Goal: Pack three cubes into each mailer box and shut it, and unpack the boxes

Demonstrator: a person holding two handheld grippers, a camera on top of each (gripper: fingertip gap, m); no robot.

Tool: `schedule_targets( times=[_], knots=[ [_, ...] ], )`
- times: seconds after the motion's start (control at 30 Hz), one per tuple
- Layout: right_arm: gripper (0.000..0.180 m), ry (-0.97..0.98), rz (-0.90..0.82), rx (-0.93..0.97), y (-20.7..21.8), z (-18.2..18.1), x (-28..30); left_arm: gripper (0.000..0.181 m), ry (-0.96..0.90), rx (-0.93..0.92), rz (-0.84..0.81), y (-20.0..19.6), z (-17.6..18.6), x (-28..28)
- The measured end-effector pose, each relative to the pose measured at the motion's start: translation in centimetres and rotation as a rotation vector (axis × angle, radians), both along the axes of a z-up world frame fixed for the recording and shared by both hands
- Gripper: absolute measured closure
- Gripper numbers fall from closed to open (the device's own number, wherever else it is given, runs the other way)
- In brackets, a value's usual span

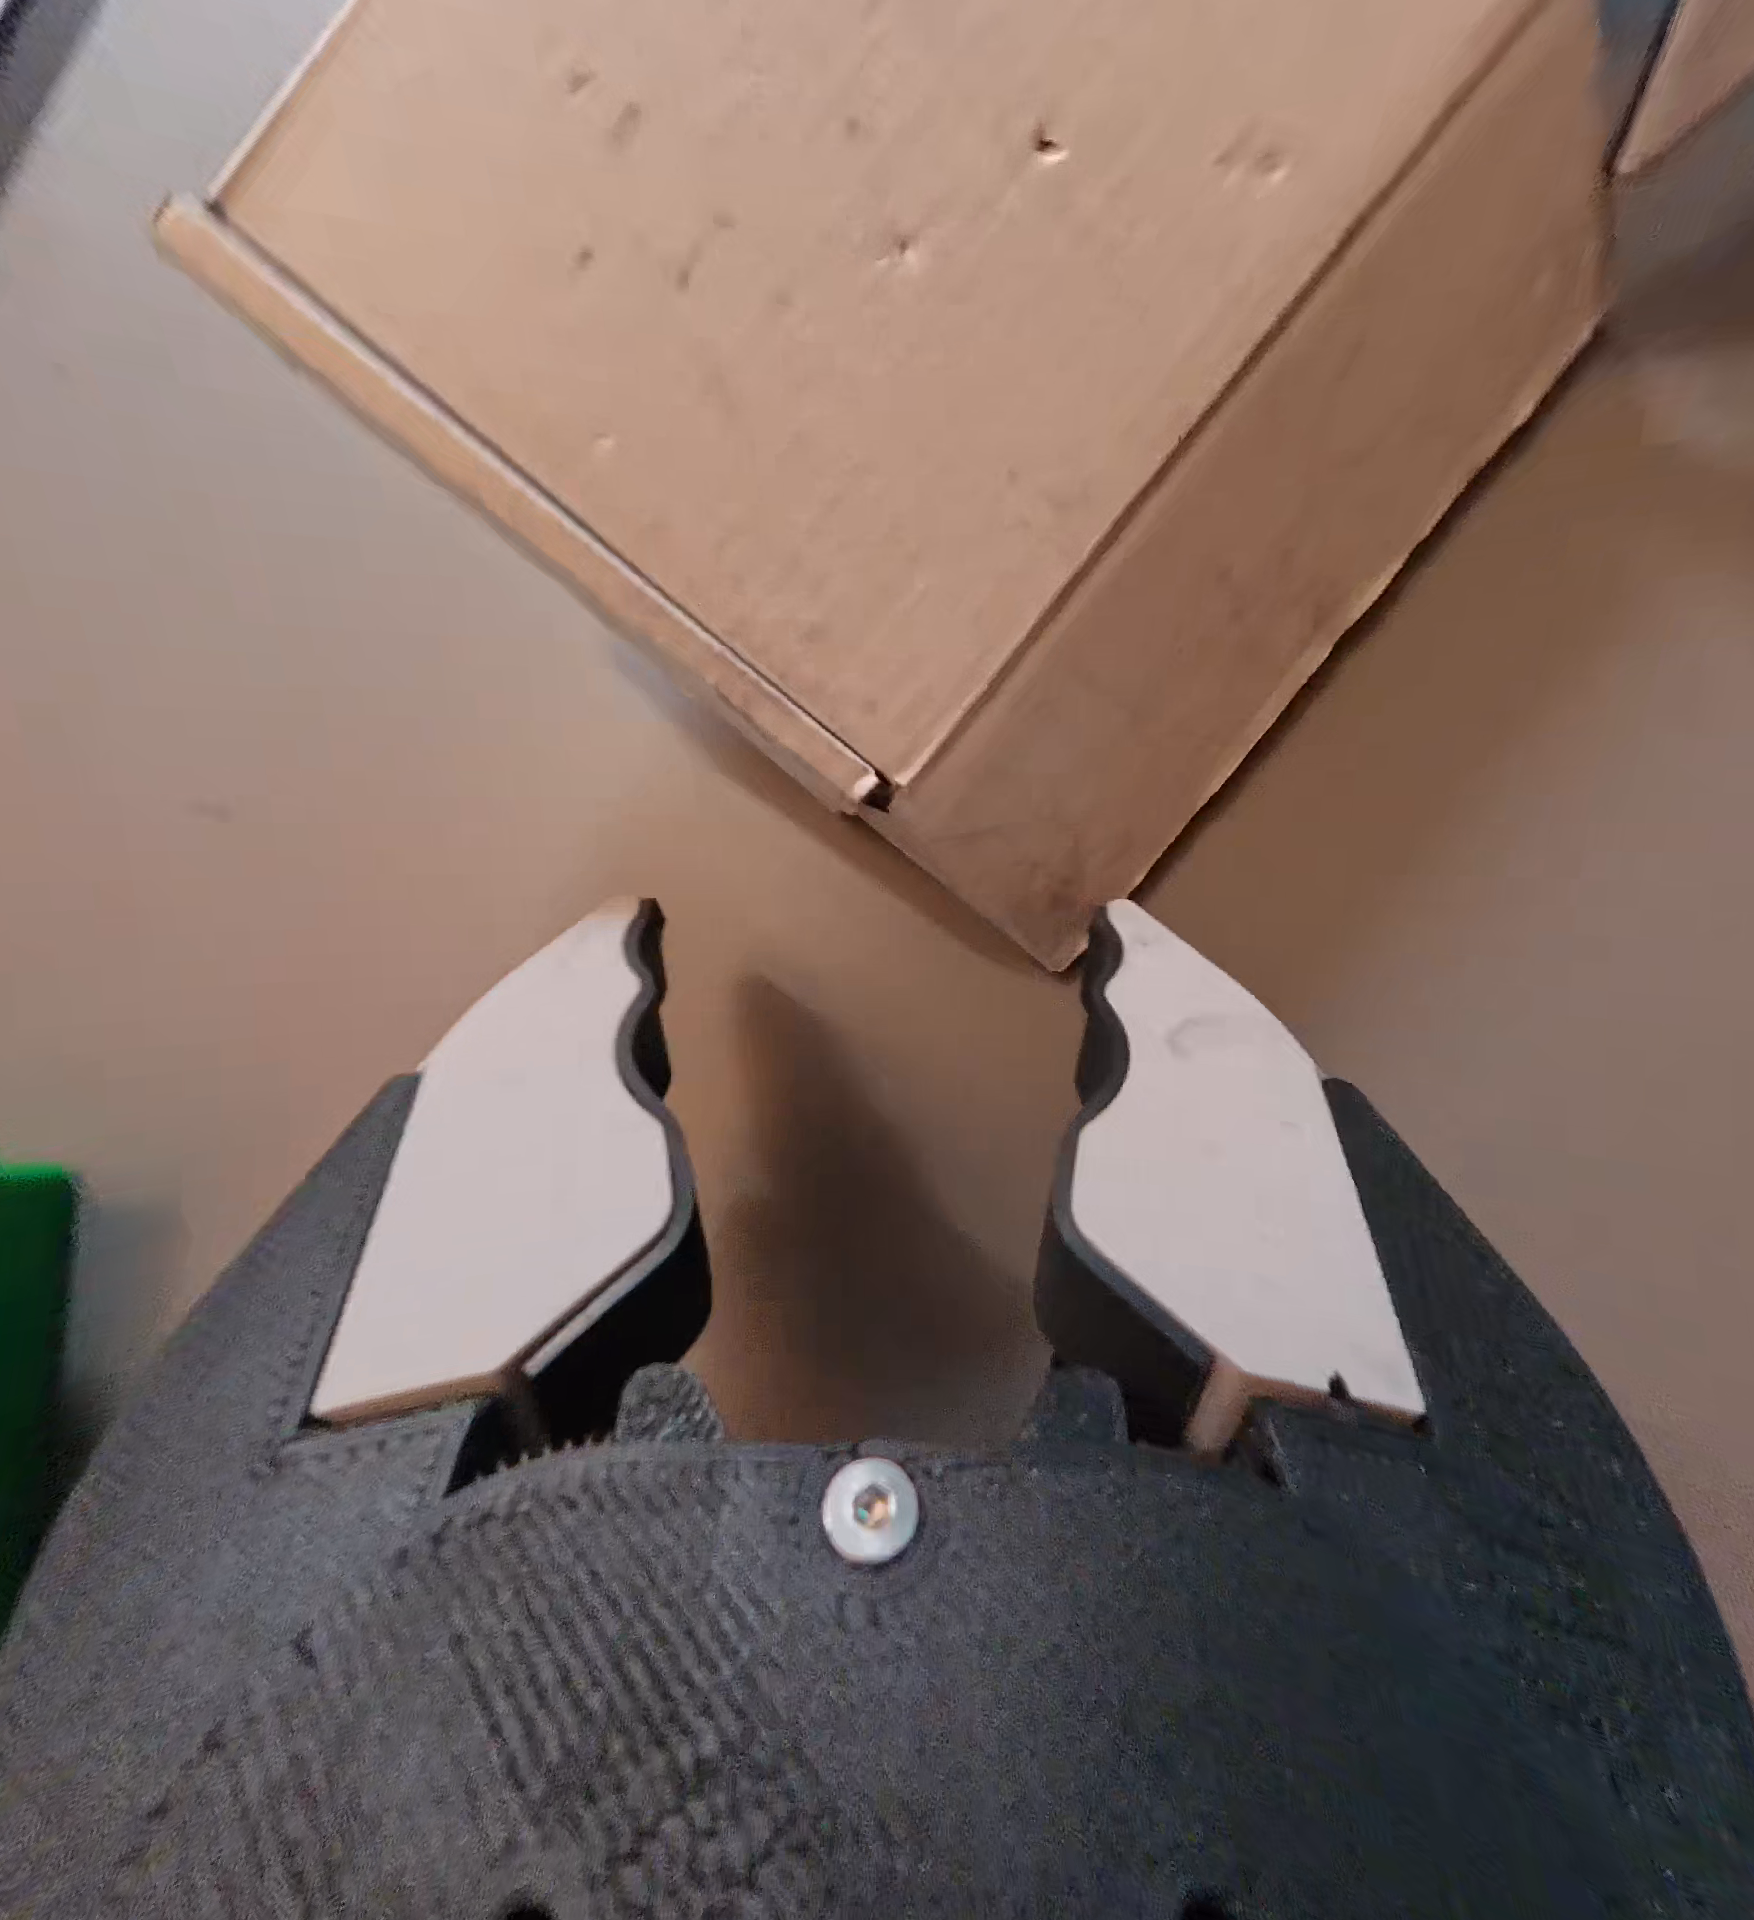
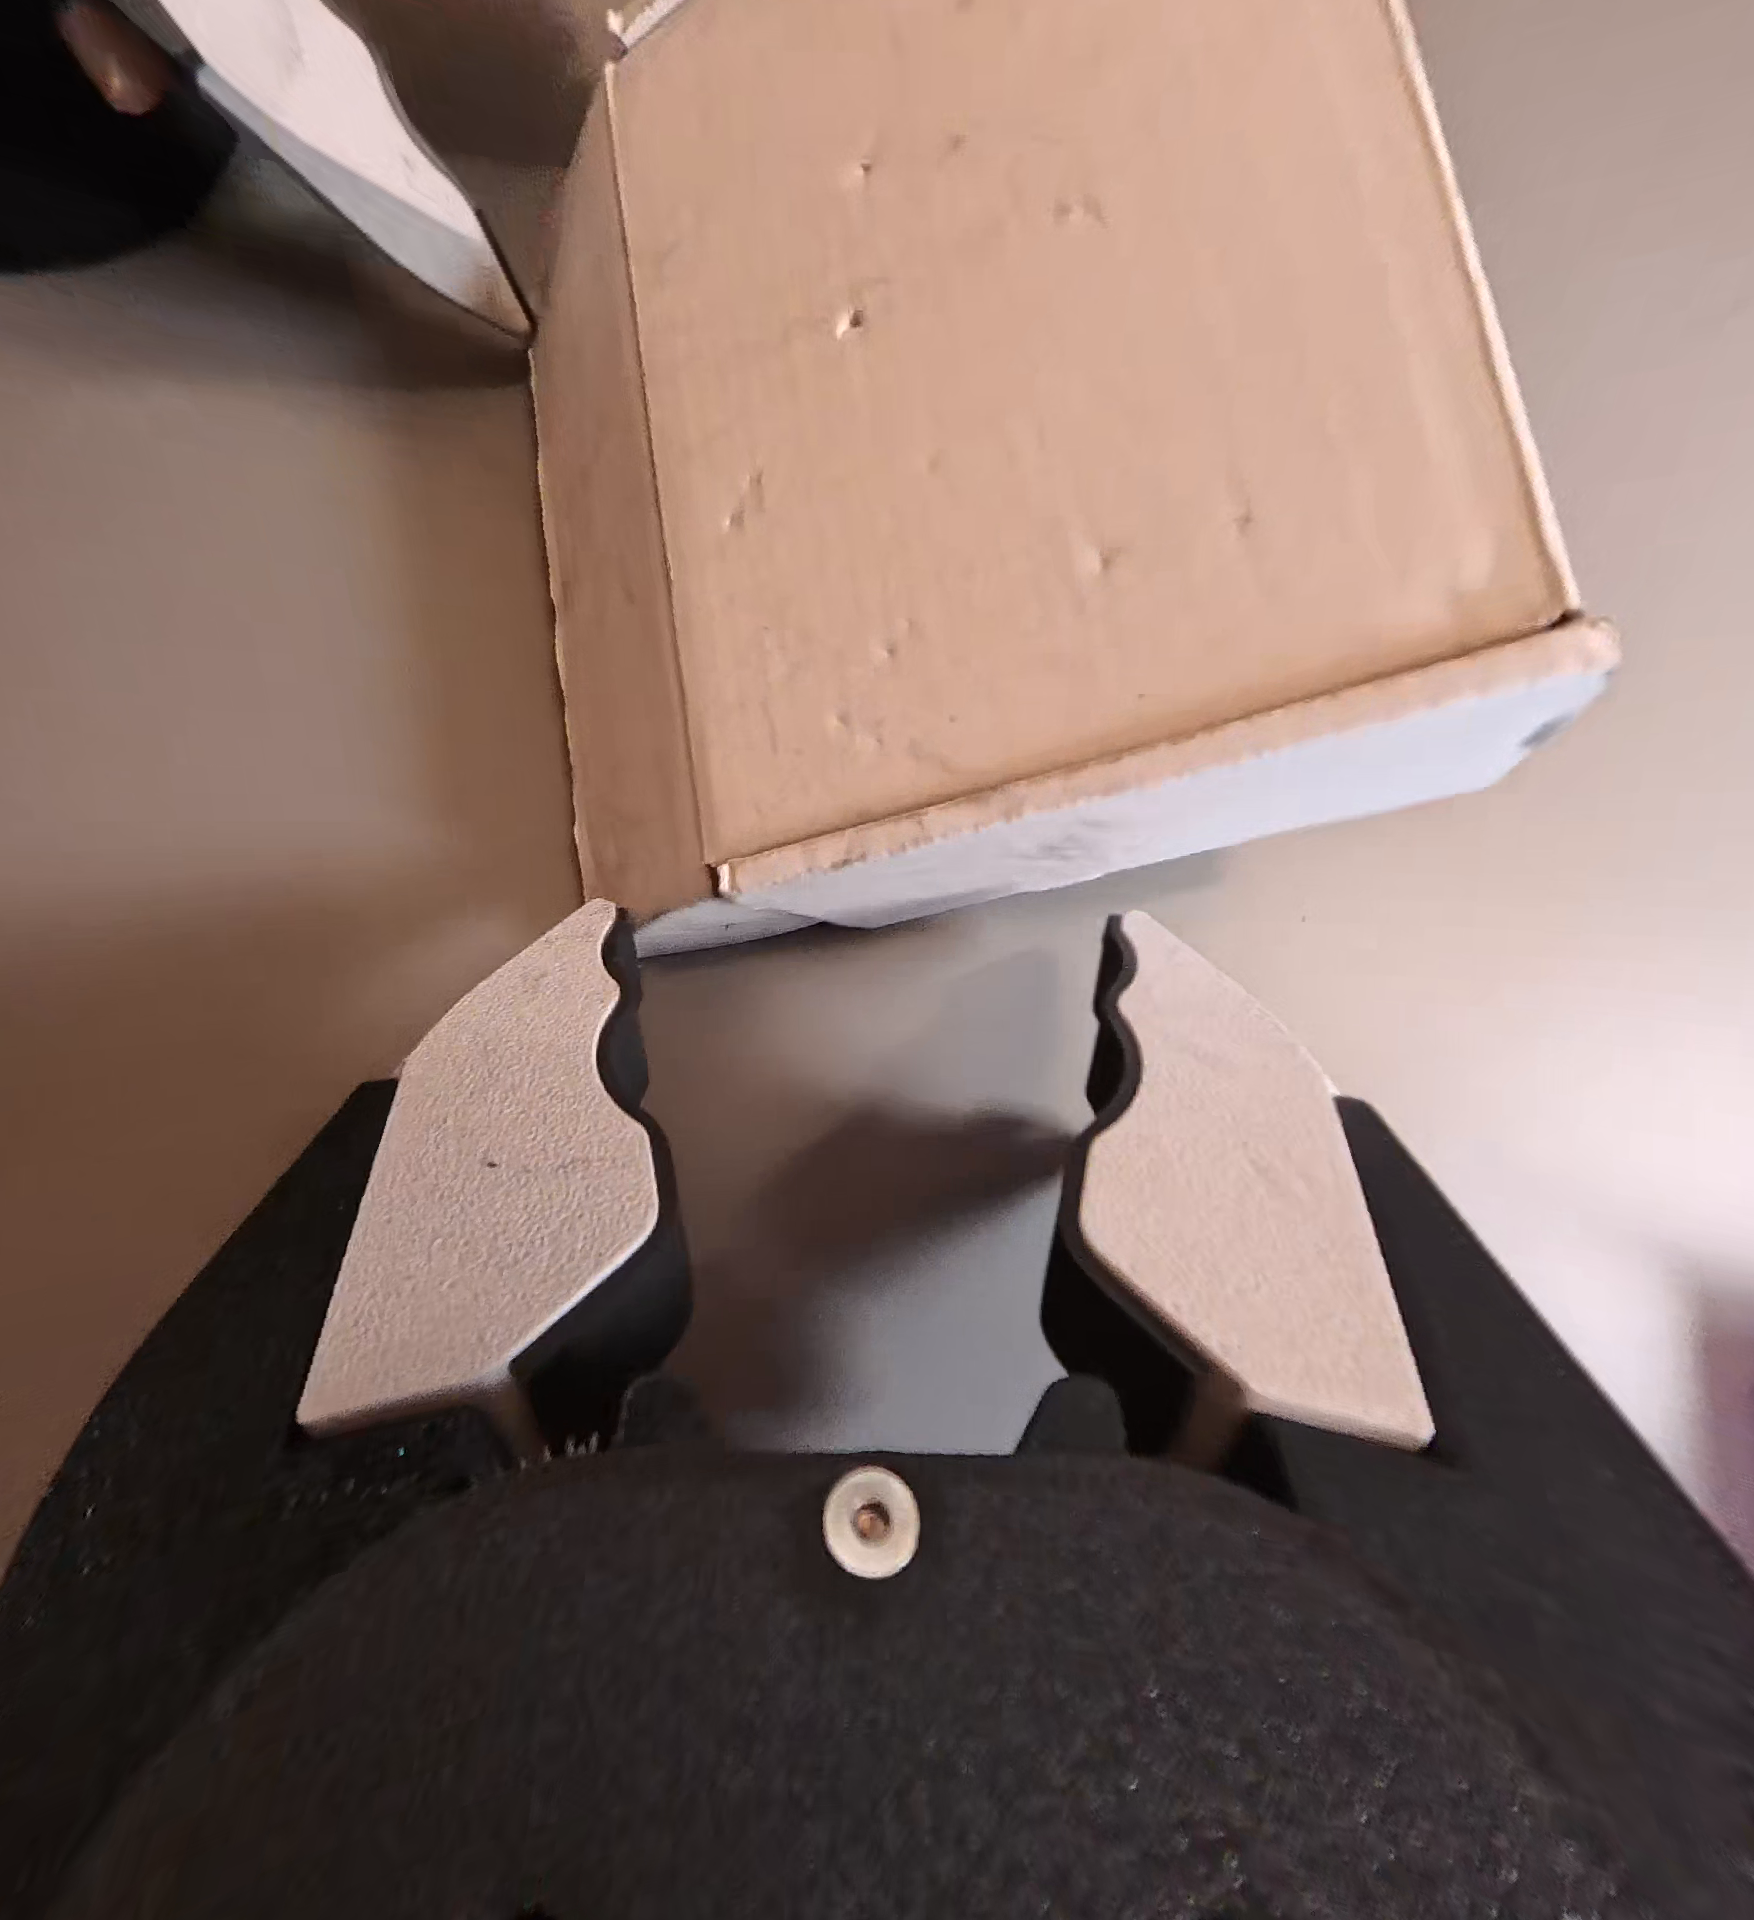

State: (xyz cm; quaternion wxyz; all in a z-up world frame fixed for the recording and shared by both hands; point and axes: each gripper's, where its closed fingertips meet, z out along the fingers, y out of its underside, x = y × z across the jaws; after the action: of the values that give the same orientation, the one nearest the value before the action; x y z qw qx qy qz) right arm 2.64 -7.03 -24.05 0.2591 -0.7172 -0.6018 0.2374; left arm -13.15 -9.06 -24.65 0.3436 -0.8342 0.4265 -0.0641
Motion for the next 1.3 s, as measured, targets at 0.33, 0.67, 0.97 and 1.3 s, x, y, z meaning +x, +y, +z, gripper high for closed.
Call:
schedule_targets(
  times=[0.33, 0.67, 0.97, 1.3],
  knots=[
    [0.097, -0.048, 0.124, 0.069, 1.1, -0.8, -1.0, 0.105, -0.103, -0.031, -0.304, 0.4, -0.4, 2.2],
    [0.113, -0.073, 0.176, 0.029, 1.9, -1.0, -0.8, 0.126, -0.034, -0.016, -0.324, 1.3, -0.6, 1.7],
    [0.132, -0.087, 0.172, 0.041, 2.1, -1.1, -0.8, 0.147, -0.016, 0.045, -0.295, 1.7, -0.7, 1.4],
    [0.147, -0.098, 0.174, 0.056, 2.0, -1.1, -0.7, 0.154, -0.024, 0.044, -0.278, 1.1, -0.8, 1.5]
  ],
)
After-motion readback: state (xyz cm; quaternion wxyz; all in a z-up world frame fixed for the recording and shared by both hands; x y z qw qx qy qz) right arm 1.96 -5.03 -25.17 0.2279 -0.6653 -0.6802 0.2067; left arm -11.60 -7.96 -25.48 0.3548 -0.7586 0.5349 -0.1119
